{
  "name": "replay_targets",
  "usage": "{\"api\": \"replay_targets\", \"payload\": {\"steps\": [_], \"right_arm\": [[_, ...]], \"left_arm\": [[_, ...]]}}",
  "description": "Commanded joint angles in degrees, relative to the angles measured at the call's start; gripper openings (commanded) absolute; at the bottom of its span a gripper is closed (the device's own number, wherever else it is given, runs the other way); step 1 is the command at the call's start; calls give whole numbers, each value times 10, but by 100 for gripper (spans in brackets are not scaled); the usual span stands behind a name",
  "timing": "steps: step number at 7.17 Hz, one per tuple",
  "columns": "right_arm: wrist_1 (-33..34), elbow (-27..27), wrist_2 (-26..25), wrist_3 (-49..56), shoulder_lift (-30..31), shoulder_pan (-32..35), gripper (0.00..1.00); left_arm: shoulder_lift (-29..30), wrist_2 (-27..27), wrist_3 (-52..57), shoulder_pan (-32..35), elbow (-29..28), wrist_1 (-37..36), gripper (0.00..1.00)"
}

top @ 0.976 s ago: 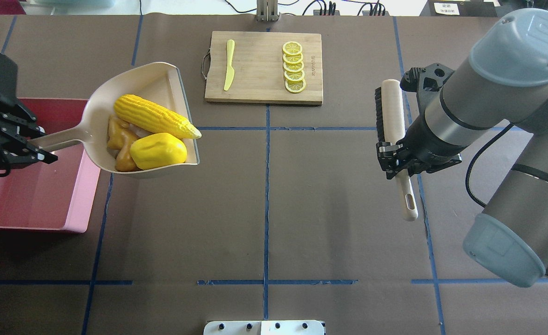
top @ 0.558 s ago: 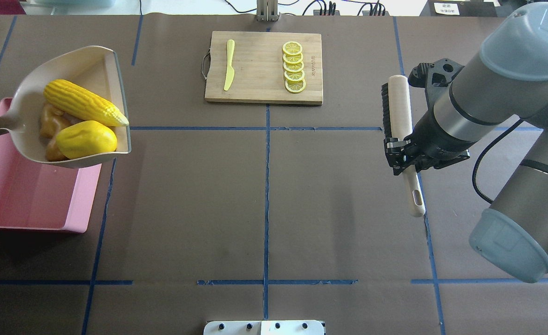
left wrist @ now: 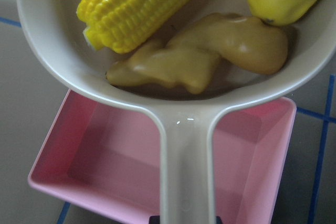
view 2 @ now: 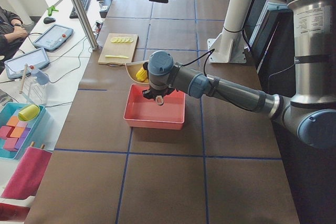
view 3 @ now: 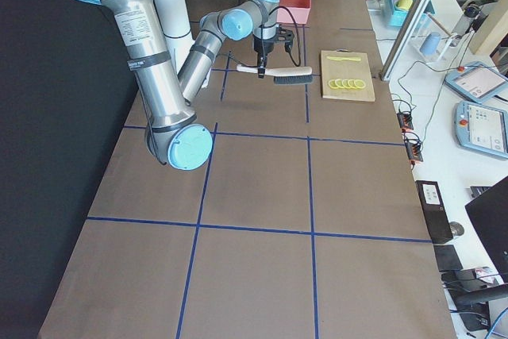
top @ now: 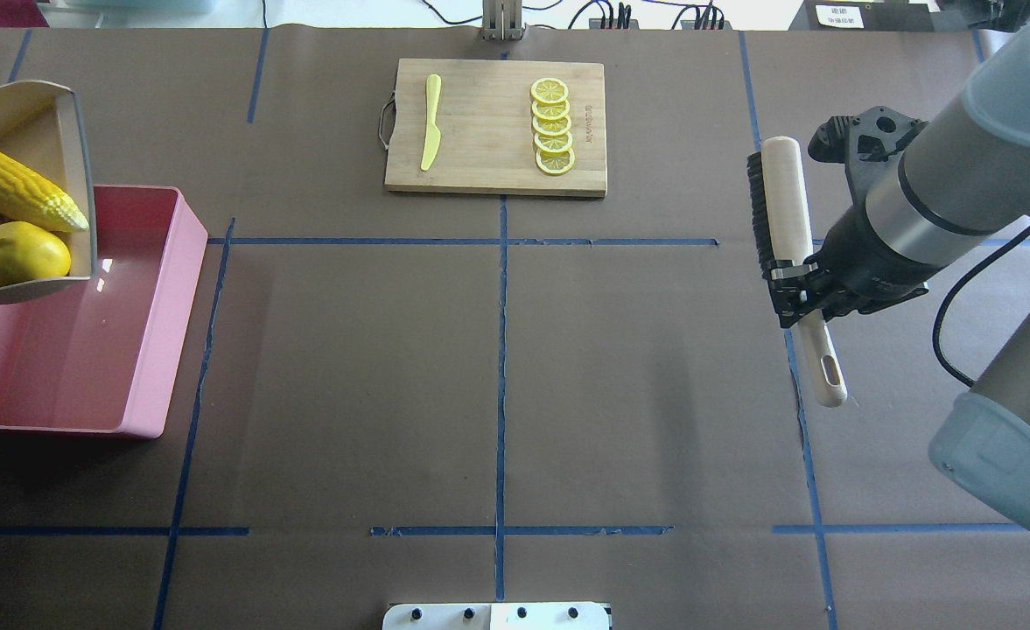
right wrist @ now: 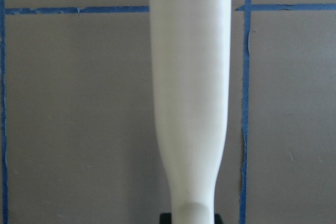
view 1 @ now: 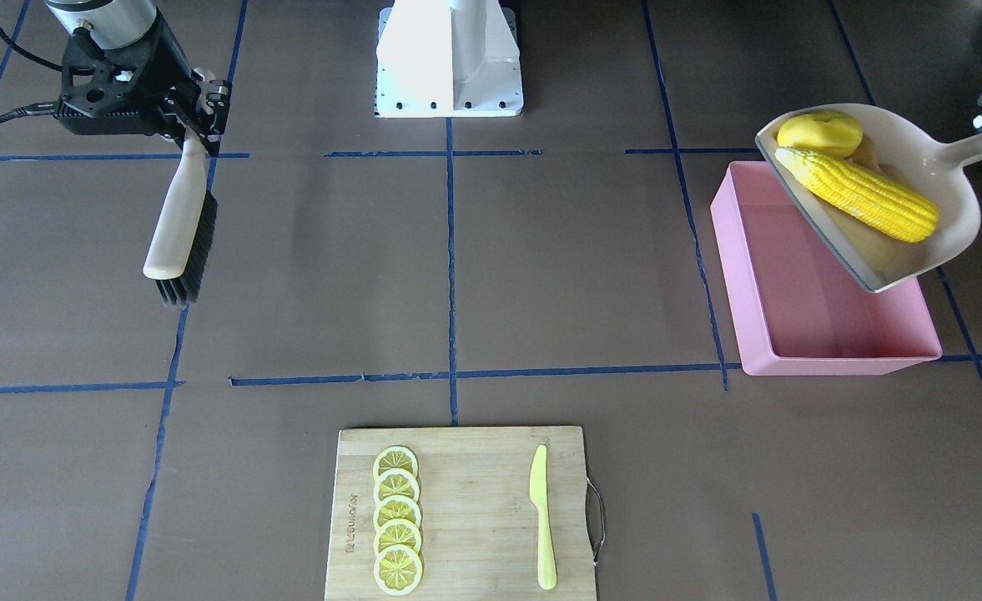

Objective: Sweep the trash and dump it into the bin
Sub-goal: 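Tilt the dustpan with the left gripper to dump items into the pink bin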

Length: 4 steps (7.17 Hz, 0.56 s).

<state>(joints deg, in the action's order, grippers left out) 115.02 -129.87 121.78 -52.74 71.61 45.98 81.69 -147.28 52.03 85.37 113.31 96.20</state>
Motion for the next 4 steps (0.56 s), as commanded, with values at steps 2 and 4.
{"api": "replay_targets", "payload": {"steps": [2,4], "right_arm": [[-5,-14,24,64,78,30,0],[-5,-13,43,118,121,59,0]], "left_arm": [[-26,91,40,33,-8,0,0],[-35,186,45,31,2,0,0]]}}
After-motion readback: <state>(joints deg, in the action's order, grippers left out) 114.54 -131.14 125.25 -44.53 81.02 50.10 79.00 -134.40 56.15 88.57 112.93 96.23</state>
